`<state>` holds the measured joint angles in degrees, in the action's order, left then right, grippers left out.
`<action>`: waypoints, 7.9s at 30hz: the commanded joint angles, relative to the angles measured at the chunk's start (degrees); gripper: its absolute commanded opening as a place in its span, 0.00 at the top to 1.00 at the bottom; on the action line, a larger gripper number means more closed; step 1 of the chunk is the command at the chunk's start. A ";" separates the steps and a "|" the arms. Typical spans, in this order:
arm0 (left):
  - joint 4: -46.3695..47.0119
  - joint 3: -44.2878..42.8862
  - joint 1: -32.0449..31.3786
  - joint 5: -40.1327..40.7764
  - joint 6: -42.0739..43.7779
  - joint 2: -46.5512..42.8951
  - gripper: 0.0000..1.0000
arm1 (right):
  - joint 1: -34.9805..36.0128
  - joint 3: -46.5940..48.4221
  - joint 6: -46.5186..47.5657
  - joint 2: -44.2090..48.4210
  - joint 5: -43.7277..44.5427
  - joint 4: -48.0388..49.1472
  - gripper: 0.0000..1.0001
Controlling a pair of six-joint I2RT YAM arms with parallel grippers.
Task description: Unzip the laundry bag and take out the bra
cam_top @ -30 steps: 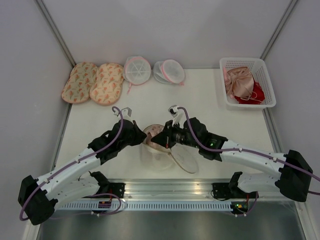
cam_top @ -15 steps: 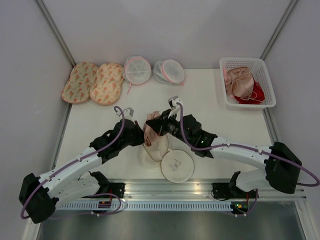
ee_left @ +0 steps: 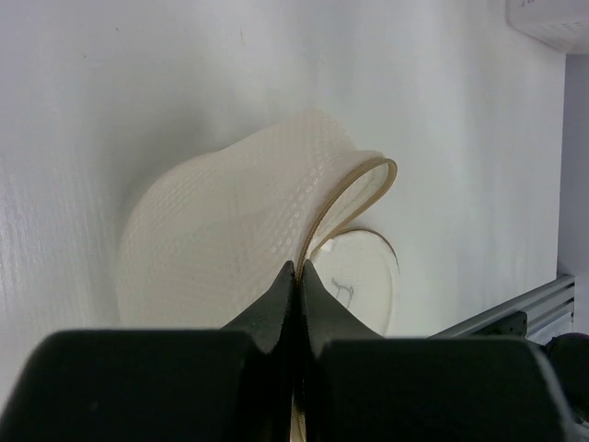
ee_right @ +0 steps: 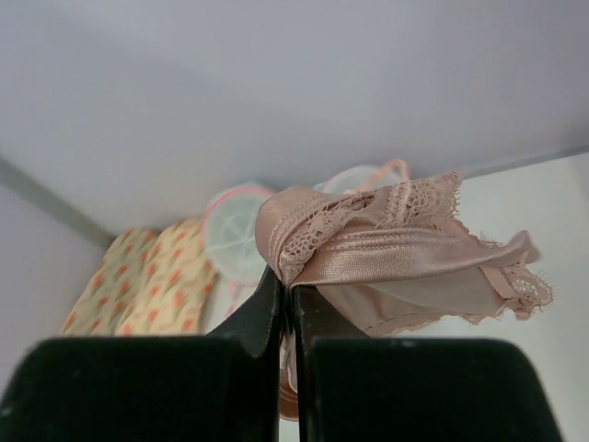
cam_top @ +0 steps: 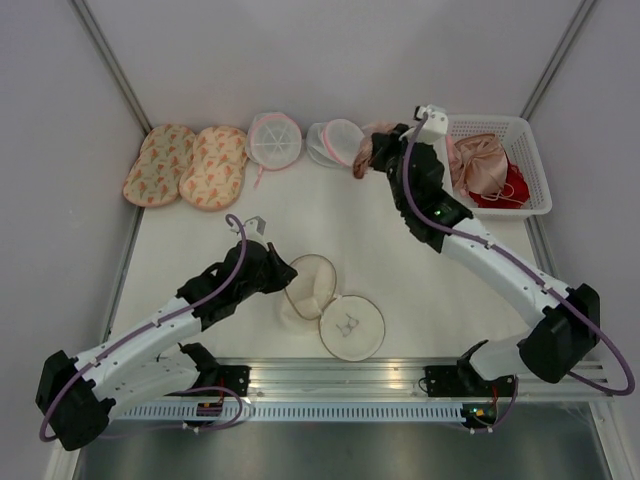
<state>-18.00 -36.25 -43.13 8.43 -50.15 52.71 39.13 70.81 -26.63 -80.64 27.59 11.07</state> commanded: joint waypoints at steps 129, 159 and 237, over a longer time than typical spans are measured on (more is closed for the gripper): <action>14.33 21.40 -0.20 4.22 -16.02 -22.29 0.19 | 28.02 -1.02 -4.57 -11.55 -0.60 -14.68 0.99; 0.69 19.55 -0.20 14.42 -14.98 -35.31 0.00 | 30.38 -35.28 -45.51 6.20 4.06 -43.87 0.46; -0.93 18.58 -0.20 13.74 -10.85 -48.95 0.01 | 30.39 -0.84 -0.95 2.32 18.00 -40.51 0.13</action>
<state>-32.80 -17.93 -43.20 26.92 -65.65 0.97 69.89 71.37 -22.90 -84.62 37.12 -30.35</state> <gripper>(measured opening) 0.993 0.823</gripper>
